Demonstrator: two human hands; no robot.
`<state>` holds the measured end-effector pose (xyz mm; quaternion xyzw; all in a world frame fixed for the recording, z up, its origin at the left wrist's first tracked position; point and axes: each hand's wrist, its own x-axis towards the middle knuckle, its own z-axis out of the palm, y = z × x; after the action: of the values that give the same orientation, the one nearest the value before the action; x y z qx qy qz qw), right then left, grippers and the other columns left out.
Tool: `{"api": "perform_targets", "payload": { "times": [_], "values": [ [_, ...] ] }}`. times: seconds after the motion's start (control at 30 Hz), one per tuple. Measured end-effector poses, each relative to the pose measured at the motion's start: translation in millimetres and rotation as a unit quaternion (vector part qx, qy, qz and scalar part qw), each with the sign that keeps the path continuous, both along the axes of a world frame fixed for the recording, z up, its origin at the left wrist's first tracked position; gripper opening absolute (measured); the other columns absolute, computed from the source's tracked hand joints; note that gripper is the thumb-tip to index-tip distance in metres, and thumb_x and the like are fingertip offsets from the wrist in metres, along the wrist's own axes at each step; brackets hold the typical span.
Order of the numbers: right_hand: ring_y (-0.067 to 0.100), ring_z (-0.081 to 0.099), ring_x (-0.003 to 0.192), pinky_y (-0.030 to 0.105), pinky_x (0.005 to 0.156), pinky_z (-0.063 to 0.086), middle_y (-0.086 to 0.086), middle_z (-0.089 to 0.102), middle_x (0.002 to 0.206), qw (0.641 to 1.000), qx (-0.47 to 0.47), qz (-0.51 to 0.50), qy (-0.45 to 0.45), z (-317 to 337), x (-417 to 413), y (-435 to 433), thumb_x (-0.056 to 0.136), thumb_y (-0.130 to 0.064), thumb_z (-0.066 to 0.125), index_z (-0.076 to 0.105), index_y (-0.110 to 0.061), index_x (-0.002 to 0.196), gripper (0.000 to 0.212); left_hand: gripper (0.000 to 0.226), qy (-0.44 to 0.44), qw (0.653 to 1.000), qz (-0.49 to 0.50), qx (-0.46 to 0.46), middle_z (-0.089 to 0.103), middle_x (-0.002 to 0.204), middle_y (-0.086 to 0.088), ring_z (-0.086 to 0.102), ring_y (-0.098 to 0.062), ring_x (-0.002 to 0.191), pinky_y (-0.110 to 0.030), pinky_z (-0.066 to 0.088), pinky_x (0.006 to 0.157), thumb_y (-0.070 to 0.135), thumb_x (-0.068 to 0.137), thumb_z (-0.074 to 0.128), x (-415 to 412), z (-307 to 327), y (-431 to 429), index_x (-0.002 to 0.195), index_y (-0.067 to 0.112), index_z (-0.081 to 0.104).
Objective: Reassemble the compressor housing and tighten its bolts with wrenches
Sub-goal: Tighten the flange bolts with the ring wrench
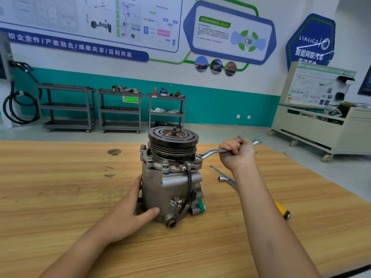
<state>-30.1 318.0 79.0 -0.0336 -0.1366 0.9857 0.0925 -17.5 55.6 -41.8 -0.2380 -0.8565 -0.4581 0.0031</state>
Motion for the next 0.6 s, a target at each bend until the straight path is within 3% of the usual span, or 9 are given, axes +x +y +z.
{"api": "perform_targets", "payload": {
  "times": [0.13, 0.4, 0.5, 0.6],
  "values": [
    [0.009, 0.02, 0.027, 0.011, 0.034, 0.023, -0.007, 0.022, 0.037, 0.994, -0.001, -0.108, 0.018, -3.3, 24.9, -5.8, 0.099, -0.022, 0.033, 0.031, -0.018, 0.057, 0.043, 0.088, 0.007, 1.0, -0.002, 0.006, 0.024, 0.138, 0.028, 0.044, 0.004, 0.118, -0.014, 0.033, 0.097, 0.041, 0.08, 0.066, 2.0, 1.7, 0.5, 0.128, 0.057, -0.006],
    [0.013, 0.024, 0.038, 0.019, 0.049, 0.04, -0.005, 0.022, 0.038, 0.938, 0.131, -0.292, 0.131, -22.2, 86.2, -48.8, 0.1, -0.029, 0.032, 0.039, -0.021, 0.044, 0.056, 0.097, -0.001, 1.0, 0.001, -0.004, 0.021, 0.145, 0.021, 0.043, -0.004, 0.126, -0.024, 0.034, 0.105, 0.049, 0.078, 0.064, 3.6, 3.5, 0.5, 0.144, 0.042, -0.007],
    [0.012, 0.03, 0.04, 0.019, 0.054, 0.044, -0.007, 0.027, 0.039, 0.892, 0.217, -0.366, 0.151, -30.0, 96.2, -71.2, 0.098, -0.034, 0.036, 0.043, -0.025, 0.045, 0.055, 0.092, 0.003, 1.0, -0.003, -0.002, 0.021, 0.142, 0.024, 0.043, -0.004, 0.125, -0.022, 0.034, 0.102, 0.056, 0.073, 0.062, 7.4, 7.0, 2.1, 0.135, 0.054, -0.006],
    [0.007, 0.036, 0.047, 0.018, 0.054, 0.038, -0.014, 0.037, 0.046, 0.796, 0.36, -0.437, 0.214, -43.6, 101.4, -93.4, 0.091, -0.034, 0.042, 0.046, -0.03, 0.049, 0.043, 0.092, 0.015, 1.0, 0.007, -0.005, 0.022, 0.147, 0.02, 0.04, -0.004, 0.128, -0.024, 0.032, 0.107, 0.044, 0.08, 0.065, 5.4, 5.0, 2.5, 0.14, 0.048, -0.005]
  ]
}}
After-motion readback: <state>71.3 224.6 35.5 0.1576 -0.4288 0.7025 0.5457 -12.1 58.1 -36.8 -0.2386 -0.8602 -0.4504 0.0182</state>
